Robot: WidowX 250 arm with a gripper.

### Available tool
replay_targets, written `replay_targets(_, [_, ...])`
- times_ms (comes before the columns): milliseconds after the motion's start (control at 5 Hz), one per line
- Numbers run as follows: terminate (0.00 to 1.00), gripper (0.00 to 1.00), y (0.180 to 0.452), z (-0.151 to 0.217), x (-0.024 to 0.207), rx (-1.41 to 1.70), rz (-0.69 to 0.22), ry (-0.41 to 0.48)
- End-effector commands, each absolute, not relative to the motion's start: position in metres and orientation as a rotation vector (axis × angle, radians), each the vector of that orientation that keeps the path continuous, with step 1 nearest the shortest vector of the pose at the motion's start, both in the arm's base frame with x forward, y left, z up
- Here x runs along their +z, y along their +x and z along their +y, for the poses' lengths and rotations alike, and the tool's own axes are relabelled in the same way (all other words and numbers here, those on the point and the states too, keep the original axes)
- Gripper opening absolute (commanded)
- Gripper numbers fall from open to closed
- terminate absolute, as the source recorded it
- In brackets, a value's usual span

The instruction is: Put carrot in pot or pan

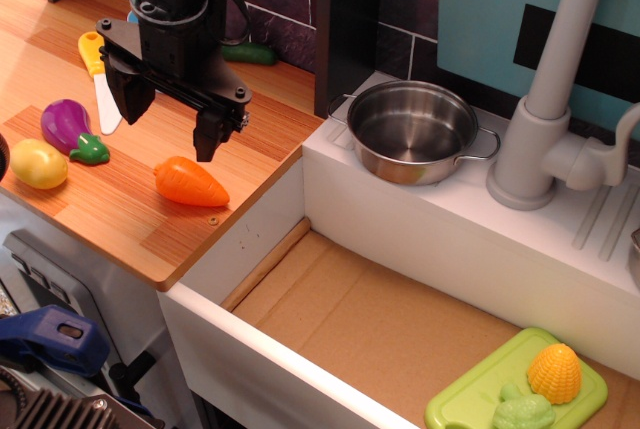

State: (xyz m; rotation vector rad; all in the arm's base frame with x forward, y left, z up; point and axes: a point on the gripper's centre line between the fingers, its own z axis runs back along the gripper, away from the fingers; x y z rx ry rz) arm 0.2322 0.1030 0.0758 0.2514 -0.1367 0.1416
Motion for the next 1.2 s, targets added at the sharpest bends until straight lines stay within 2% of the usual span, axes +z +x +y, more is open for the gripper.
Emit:
replay_targets(0, [0.0, 1.0, 0.232, 0.103, 0.076, 0.142, -0.137, 0.251])
replay_targets(600, [0.0, 1.0, 0.232, 0.101, 0.071, -0.122, -0.222, 0.256])
replay_targets(1000, [0.0, 1.0, 0.235, 0.109, 0.057, -0.201, -0.229, 0.23])
